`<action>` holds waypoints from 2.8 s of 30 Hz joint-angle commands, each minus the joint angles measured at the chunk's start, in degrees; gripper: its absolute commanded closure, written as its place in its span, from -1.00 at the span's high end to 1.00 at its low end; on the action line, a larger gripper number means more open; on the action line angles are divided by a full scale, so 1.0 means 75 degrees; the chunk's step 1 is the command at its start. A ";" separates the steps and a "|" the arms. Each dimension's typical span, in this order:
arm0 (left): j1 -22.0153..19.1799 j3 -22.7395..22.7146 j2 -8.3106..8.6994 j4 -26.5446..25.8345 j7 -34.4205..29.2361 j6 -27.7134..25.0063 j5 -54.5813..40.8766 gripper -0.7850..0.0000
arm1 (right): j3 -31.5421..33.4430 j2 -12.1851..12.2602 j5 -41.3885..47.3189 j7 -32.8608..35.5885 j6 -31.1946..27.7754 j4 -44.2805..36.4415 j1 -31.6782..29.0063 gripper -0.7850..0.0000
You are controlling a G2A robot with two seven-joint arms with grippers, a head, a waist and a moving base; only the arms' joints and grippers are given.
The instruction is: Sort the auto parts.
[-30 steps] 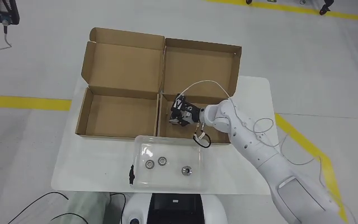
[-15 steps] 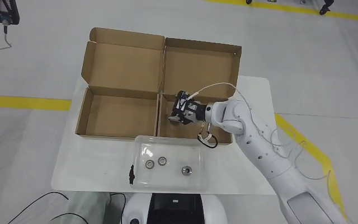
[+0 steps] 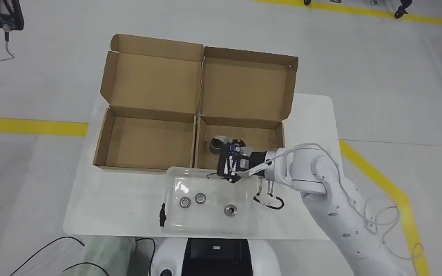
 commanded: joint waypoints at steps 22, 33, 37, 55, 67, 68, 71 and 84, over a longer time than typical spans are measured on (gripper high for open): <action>0.0000 0.0000 0.0000 0.0000 0.0000 0.0000 0.0000 1.00 | -0.0031 0.0373 -0.1777 -0.0580 -0.0072 -0.0366 -0.1950 0.53; 0.0000 0.0000 0.0000 0.0000 0.0000 0.0000 0.0000 1.00 | -0.0168 0.0515 -0.0986 0.1270 -0.0150 -0.0273 -0.1988 0.54; 0.0000 0.0000 0.0000 0.0000 0.0000 0.0000 0.0000 1.00 | -0.0327 0.0543 -0.0825 0.1712 -0.0096 -0.0246 -0.1923 0.54; 0.0000 0.0000 0.0000 0.0000 0.0000 0.0000 0.0000 1.00 | -0.1206 0.0557 -0.0576 0.2996 0.0440 0.0200 -0.1275 0.51; 0.0000 0.0000 0.0000 0.0000 0.0000 0.0000 0.0000 1.00 | -0.1760 0.0504 -0.0597 0.2833 0.0439 0.0832 -0.0763 -0.04; 0.0000 0.0000 0.0000 0.0000 0.0000 0.0000 0.0000 1.00 | -0.1804 0.0497 -0.0584 0.2823 0.0446 0.0897 -0.0723 -0.04; 0.0000 0.0000 0.0000 0.0000 0.0000 0.0000 0.0000 1.00 | -0.1903 0.0482 -0.0534 0.2829 0.0512 0.1047 -0.0620 0.07; 0.0000 0.0000 0.0000 0.0000 0.0000 0.0000 0.0000 1.00 | -0.2043 0.0537 -0.0564 0.2456 0.0551 0.1058 -0.0552 -1.00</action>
